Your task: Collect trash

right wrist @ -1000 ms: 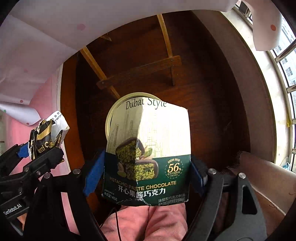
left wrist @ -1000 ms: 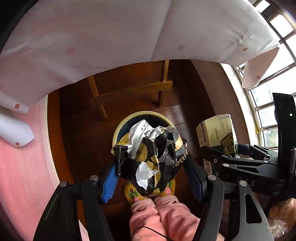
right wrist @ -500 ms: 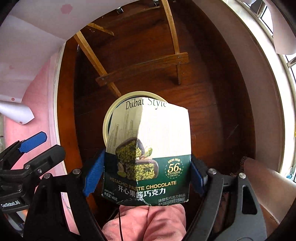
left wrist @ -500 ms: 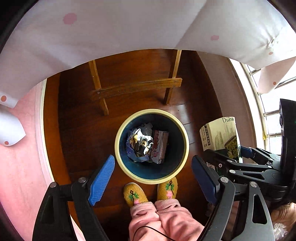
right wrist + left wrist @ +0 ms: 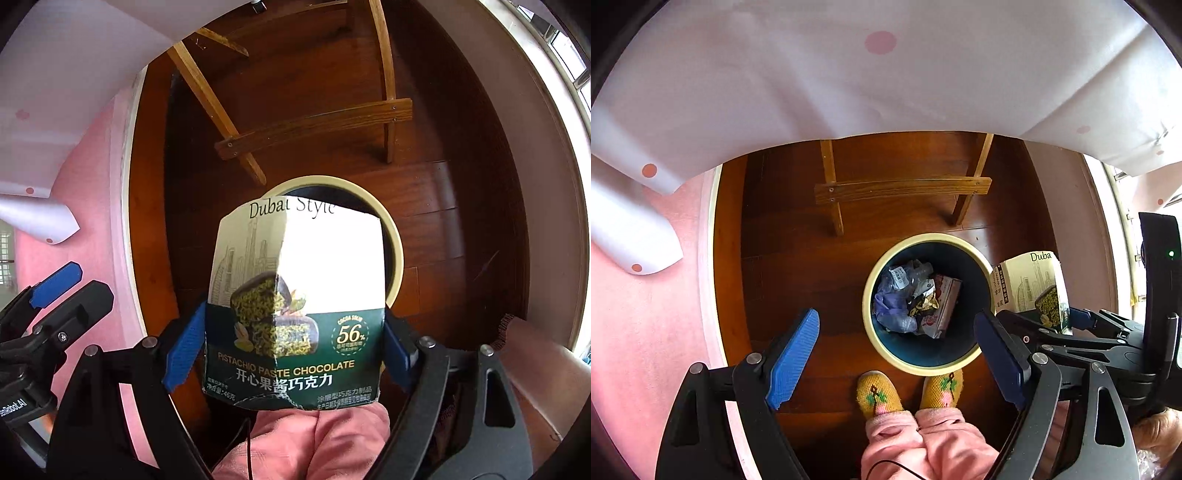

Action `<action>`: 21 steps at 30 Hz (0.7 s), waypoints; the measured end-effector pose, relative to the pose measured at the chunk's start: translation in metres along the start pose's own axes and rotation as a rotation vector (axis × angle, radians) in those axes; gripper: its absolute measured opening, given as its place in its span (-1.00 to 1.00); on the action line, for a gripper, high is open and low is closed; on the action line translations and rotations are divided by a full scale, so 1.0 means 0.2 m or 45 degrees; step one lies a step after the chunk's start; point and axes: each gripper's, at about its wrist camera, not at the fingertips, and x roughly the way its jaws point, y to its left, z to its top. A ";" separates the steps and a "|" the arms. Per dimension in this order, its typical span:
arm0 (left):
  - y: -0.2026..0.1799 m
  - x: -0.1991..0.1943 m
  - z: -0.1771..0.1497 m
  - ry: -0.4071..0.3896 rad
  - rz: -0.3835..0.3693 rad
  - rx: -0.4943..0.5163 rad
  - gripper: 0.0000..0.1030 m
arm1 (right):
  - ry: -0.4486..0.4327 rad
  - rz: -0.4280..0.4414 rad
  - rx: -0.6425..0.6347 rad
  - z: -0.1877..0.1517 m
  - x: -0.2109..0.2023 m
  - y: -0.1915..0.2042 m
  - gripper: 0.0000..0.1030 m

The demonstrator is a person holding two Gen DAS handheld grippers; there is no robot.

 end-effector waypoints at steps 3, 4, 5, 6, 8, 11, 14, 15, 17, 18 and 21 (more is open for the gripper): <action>0.04 -0.02 0.00 -0.009 0.013 -0.029 0.69 | -0.014 -0.004 -0.028 0.02 0.00 0.05 0.59; 0.05 -0.03 0.00 -0.012 0.016 -0.035 0.69 | -0.017 -0.001 -0.035 0.02 0.00 0.06 0.59; 0.06 -0.03 0.00 -0.016 0.018 -0.039 0.69 | -0.020 0.005 -0.039 0.02 0.00 0.07 0.60; 0.07 -0.04 0.00 -0.018 0.017 -0.043 0.69 | -0.028 0.012 -0.043 0.02 -0.01 0.07 0.61; 0.07 -0.05 0.00 -0.026 0.018 -0.046 0.69 | -0.042 0.012 -0.052 0.02 -0.02 0.09 0.61; 0.06 -0.07 0.00 -0.037 0.017 -0.046 0.69 | -0.064 0.005 -0.070 0.02 -0.04 0.11 0.61; 0.04 -0.09 0.00 -0.044 0.016 -0.042 0.69 | -0.064 0.002 -0.079 0.03 -0.05 0.12 0.61; 0.03 -0.10 0.00 -0.047 0.015 -0.040 0.69 | -0.065 0.004 -0.078 0.02 -0.05 0.12 0.61; 0.02 -0.12 0.01 -0.051 0.014 -0.037 0.69 | -0.058 0.005 -0.071 0.02 -0.06 0.11 0.61; 0.01 -0.14 0.01 -0.054 0.013 -0.034 0.69 | -0.057 0.008 -0.066 0.02 -0.08 0.11 0.61; -0.01 -0.20 0.02 -0.065 0.009 -0.032 0.69 | -0.068 0.001 -0.068 0.01 -0.14 0.11 0.61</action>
